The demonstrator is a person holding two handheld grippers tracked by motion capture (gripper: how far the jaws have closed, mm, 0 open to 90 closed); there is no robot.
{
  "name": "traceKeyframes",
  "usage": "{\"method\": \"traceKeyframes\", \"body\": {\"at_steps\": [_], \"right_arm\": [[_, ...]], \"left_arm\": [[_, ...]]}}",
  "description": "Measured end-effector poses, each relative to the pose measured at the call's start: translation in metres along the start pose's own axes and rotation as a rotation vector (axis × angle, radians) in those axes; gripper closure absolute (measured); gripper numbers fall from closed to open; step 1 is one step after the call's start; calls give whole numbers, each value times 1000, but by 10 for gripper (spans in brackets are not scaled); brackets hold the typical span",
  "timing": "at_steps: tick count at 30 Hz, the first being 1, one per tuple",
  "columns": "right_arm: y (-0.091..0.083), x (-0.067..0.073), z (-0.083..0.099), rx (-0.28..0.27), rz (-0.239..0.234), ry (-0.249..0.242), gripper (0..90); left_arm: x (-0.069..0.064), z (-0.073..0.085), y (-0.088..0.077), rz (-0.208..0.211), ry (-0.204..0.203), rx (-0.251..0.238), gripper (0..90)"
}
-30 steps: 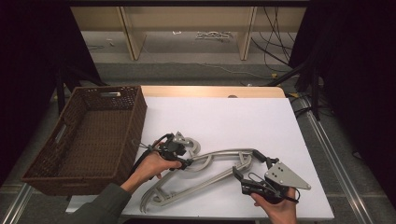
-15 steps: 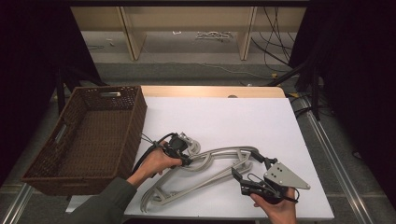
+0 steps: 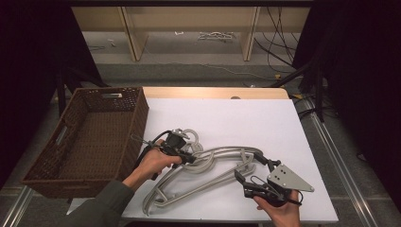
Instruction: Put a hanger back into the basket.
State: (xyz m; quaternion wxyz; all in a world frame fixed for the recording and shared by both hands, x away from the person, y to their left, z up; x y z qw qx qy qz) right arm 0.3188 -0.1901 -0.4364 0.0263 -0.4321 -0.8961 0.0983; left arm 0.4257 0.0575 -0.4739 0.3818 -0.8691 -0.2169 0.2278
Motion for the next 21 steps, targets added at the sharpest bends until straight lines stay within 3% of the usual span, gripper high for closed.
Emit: {"method": "traceKeyframes", "body": {"at_steps": [3,6,13,18,21], "right_arm": [[0,1,0,-3,-8,3,176],[0,1,0,4,-2,-4,176],[1,0,0,-5,-2,-12,177],[1,1,1,5,-6,-3,177],[1,2,0,2,-10,-1,177]], "left_arm": [[-4,-6,-7,17,-34,-64,811],[-6,-9,-13,4,-39,-108,811],[-2,-21,-39,23,-89,-220,808],[-1,-32,-57,10,-81,-264,805],[4,-43,-80,-12,-79,-284,805]]}}
Point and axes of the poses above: each handheld gripper's, and its own axes: y roughly forward along the jaws, z roughly out of its underside, x roughly to its left, the point moved 5 cm from there along y, roughly forward along the jaws, and after that the axes turned 1 degree about z, right-handed, at the moved point
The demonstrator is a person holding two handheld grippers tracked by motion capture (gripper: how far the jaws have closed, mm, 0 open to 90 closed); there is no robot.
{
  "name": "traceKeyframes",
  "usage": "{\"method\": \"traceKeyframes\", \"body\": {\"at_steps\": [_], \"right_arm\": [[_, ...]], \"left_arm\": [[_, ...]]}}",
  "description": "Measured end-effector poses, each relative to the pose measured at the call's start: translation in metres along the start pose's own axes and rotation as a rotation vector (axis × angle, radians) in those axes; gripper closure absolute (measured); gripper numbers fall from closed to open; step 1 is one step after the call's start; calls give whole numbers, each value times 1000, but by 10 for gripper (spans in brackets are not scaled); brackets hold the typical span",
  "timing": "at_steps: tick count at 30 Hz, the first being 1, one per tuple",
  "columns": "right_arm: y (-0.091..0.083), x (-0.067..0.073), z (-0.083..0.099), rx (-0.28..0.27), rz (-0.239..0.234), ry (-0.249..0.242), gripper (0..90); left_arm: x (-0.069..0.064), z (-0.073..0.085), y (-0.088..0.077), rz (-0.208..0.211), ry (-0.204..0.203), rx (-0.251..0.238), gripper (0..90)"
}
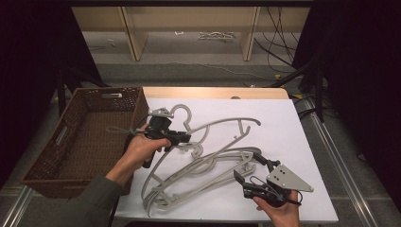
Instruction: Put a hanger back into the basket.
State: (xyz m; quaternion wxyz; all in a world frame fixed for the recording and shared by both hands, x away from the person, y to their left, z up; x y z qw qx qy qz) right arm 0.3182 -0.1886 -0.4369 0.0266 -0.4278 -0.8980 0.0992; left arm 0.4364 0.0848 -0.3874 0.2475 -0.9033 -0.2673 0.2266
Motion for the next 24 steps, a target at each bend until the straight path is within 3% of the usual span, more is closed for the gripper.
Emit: {"method": "traceKeyframes", "body": {"at_steps": [5,6,7,8,9,10,12,13,15,17,18,19,24], "right_arm": [[0,0,0,1,4,0,177],[1,0,0,-4,2,3,177],[1,0,1,-2,-1,-1,177],[1,1,1,-6,-3,2,177],[1,1,1,-6,-3,2,177],[1,0,-1,-14,8,-20,178],[1,-1,0,-16,8,-27,179],[2,-1,0,-18,6,-28,179],[1,1,1,0,2,-2,179],[1,1,1,-6,-6,3,179],[2,0,0,-18,-1,-18,179],[2,0,0,-18,-1,-18,179],[3,3,2,2,-18,4,179]], "left_arm": [[4,-18,-25,-27,-2,-32,802],[3,-28,-37,-39,20,-42,802],[3,-28,-37,-39,20,-42,802],[4,-38,-52,-66,52,-59,802],[4,-38,-52,-66,52,-59,803],[7,-44,-67,-84,60,-71,802],[10,-45,-74,-98,59,-76,803],[15,-47,-82,-125,73,-84,803],[20,-45,-95,-130,48,-86,803],[30,-43,-109,-170,42,-103,802],[39,-39,-121,-192,35,-110,802],[39,-39,-121,-192,35,-110,802],[64,-26,-145,-248,-8,-125,802]]}}
Point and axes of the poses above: each handheld gripper's, and its own axes: y roughly forward along the jaws, z roughly out of its underside, x roughly to its left, the point moved 5 cm from there along y, roughly forward along the jaws, and after that the axes turned 1 degree about z, right-handed, at the moved point
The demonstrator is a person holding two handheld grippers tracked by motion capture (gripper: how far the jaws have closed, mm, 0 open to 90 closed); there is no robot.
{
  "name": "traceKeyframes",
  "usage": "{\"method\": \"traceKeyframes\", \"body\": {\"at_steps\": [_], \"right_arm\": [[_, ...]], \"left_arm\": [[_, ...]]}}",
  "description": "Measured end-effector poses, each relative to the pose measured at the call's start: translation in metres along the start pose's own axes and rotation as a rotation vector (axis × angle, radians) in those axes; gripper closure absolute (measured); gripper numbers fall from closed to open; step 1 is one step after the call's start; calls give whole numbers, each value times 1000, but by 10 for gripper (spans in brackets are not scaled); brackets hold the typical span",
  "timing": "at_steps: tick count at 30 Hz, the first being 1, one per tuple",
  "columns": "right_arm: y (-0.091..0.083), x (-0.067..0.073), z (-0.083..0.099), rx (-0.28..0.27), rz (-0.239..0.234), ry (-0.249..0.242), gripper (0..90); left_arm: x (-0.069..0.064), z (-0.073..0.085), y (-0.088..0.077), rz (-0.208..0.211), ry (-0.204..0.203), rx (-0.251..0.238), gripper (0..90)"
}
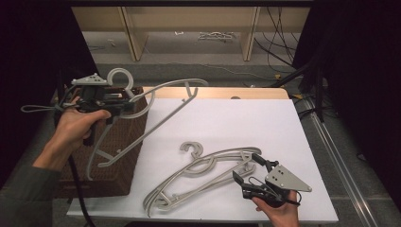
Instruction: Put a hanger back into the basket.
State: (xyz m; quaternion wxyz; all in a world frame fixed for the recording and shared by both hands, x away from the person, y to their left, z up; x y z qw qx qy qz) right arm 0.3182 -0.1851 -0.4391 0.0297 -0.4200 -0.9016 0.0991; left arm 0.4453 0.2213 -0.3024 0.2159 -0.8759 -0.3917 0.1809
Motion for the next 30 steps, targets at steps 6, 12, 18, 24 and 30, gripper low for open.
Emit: {"method": "traceKeyframes", "body": {"at_steps": [6,12,18,24,30], "right_arm": [[0,-1,1,12,15,-14,178],[0,-3,0,0,18,-30,178],[0,-1,1,14,19,-6,178],[1,-1,1,13,8,-2,178],[1,-1,2,19,18,-3,178]], "left_arm": [[27,7,-19,-55,-22,-19,802],[49,12,-35,-110,-37,-43,802],[73,17,-49,-171,-22,-49,801],[90,26,-54,-213,-17,-53,801],[108,36,-60,-232,-38,-62,800]]}}
Point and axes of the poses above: each handheld gripper's, and its own axes: y roughly forward along the jaws, z roughly out of its underside, x roughly to its left, the point moved 5 cm from there along y, roughly forward along the jaws, and after that the axes turned 1 degree about z, right-handed, at the moved point
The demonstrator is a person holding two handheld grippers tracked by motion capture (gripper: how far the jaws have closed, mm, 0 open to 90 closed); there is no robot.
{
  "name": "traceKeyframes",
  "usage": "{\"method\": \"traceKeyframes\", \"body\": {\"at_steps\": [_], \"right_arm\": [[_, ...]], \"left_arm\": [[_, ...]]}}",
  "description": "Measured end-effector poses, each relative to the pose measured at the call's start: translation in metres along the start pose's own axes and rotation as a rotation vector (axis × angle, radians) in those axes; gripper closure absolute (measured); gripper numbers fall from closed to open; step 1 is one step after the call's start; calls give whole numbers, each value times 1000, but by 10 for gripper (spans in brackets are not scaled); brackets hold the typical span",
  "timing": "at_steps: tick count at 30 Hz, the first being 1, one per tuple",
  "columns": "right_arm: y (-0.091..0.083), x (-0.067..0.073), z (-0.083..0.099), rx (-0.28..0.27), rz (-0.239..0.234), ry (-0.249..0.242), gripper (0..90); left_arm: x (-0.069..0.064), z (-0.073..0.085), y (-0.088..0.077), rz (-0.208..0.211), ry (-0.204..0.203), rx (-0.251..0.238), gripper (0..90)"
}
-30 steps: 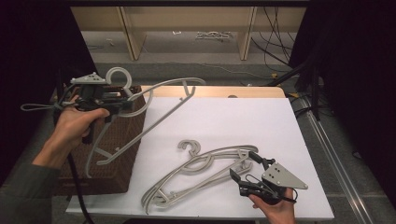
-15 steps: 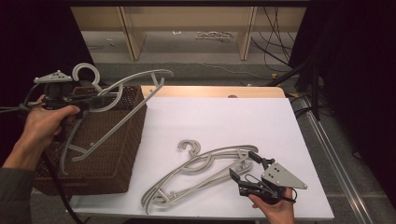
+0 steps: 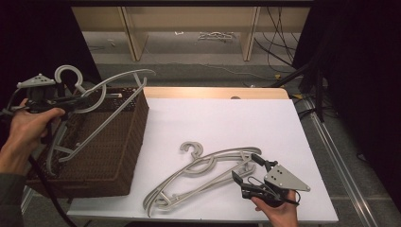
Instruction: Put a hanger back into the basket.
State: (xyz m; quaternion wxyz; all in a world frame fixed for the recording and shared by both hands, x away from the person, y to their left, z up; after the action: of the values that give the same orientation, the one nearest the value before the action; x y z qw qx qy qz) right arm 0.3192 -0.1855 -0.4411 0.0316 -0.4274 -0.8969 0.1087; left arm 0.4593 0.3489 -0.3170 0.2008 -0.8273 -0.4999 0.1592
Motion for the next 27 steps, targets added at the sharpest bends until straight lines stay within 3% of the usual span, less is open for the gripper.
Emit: {"method": "traceKeyframes", "body": {"at_steps": [1,10,18,22,27], "right_arm": [[0,0,0,4,-2,1,178],[2,0,1,-3,2,1,178],[3,1,2,2,-4,-2,179],[4,2,1,-1,-13,3,178],[3,2,1,-2,-17,2,179]], "left_arm": [[6,3,-1,-14,16,0,800],[29,21,-2,-52,18,1,800],[38,32,-2,-77,20,31,800],[42,39,1,-90,43,63,800],[42,39,2,-87,44,58,800]]}}
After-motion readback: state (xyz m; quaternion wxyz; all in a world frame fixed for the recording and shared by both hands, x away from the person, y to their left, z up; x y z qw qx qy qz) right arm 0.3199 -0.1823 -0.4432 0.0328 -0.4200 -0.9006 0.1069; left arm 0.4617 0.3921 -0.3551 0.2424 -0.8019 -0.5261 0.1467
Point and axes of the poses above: each handheld gripper's, and its own axes: y roughly forward along the jaws, z roughly out of its underside, x roughly to its left, the point moved 5 cm from there along y, roughly forward along the jaws, and after that the axes turned 1 degree about z, right-handed, at the moved point
